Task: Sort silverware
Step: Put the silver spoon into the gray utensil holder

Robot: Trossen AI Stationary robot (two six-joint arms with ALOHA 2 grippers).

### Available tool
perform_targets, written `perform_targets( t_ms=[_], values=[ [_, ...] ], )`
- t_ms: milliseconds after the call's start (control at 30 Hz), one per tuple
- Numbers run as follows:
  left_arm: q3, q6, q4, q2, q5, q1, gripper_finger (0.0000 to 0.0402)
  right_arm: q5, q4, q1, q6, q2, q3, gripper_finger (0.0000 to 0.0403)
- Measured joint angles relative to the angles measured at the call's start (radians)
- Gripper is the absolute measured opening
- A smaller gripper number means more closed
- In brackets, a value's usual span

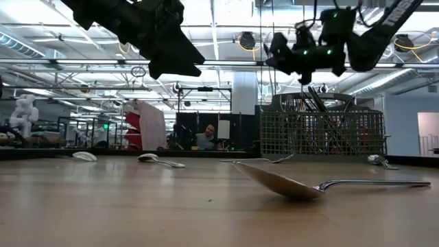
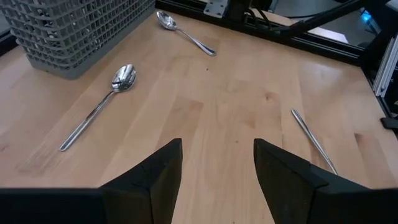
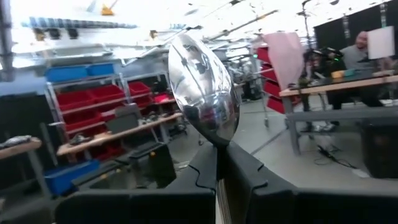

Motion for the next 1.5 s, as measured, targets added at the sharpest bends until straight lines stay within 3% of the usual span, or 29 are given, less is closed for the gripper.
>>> perform_targets(
  t_ms=[300, 1167, 1500],
  values=[
    [0.0, -0.003, -0.009, 0.0, -0.018, 0.0, 0.0205, -0.002, 0.053, -0.039, -0.007, 0.117, 0.018, 0.0],
    [0.0, -0.026, -0.031, 0.0, -0.049, 0.002, 0.0205, 0.002, 0.026, -0.037, -0.058, 0.122, 0.017, 0.0019],
    [0.0, -0.032, -0.032, 0.0, -0.041, 0.002, 0.0205, -0.001, 0.024, -0.037, -0.073, 0.12, 0.017, 0.0108]
  ],
)
